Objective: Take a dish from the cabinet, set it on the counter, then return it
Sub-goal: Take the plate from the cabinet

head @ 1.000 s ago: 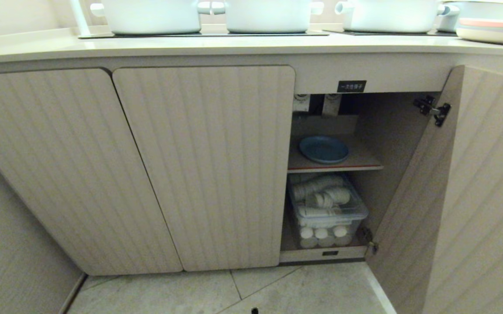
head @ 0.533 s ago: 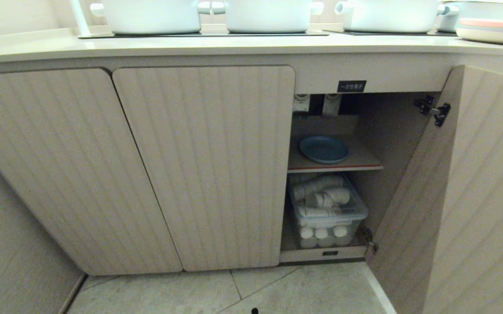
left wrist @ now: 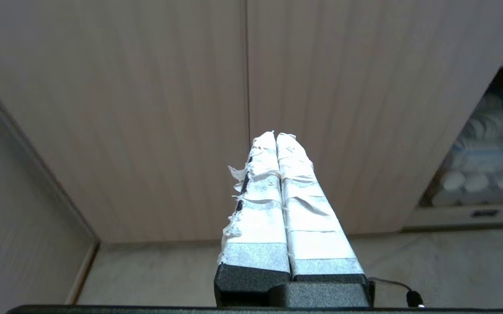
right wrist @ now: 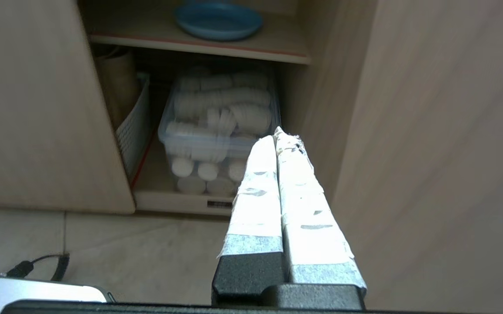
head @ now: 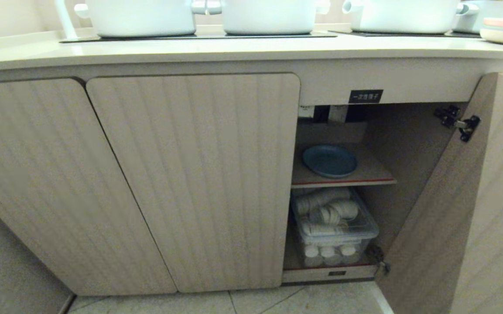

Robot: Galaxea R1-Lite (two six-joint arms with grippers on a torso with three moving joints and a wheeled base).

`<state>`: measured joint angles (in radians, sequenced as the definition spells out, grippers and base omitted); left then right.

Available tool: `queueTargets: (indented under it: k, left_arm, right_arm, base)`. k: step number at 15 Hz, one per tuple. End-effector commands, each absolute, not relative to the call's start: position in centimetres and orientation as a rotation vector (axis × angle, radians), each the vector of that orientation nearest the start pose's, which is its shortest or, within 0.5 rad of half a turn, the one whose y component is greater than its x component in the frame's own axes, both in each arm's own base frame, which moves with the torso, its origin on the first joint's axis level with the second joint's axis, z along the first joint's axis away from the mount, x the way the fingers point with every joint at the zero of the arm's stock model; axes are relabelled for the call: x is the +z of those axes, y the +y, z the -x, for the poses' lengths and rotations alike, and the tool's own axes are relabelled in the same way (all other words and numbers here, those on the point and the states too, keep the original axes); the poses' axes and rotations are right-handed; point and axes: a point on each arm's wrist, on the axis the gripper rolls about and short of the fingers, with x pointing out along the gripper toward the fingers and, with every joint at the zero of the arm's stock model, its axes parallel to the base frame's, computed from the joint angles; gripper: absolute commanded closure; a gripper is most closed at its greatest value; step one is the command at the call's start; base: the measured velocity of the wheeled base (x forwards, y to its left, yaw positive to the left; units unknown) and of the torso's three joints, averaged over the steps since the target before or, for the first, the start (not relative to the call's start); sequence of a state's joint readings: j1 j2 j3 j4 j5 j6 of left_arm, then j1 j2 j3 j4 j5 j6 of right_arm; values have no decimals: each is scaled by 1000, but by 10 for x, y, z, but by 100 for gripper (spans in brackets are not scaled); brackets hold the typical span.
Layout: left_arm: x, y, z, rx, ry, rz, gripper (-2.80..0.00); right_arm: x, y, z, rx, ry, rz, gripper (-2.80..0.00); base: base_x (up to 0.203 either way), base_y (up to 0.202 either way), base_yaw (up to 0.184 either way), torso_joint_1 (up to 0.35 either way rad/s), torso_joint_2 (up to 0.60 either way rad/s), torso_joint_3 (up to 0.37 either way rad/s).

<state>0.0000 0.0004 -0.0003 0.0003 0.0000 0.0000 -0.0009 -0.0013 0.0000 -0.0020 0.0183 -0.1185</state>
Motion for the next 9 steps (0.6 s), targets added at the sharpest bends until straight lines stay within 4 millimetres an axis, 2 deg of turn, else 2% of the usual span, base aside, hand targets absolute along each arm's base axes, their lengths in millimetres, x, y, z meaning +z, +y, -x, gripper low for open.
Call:
queueTargets:
  k: [1, 9]
  left_arm:
    - [75, 0, 23, 0, 0, 0, 0]
    - [75, 0, 23, 0, 0, -2, 0]
  right_arm:
    - [76, 0, 23, 17, -3, 120, 0]
    - [76, 0, 23, 17, -3, 120, 0]
  base:
    - [194, 0, 1, 5, 1, 2]
    - [185, 0, 2, 3, 3, 3]
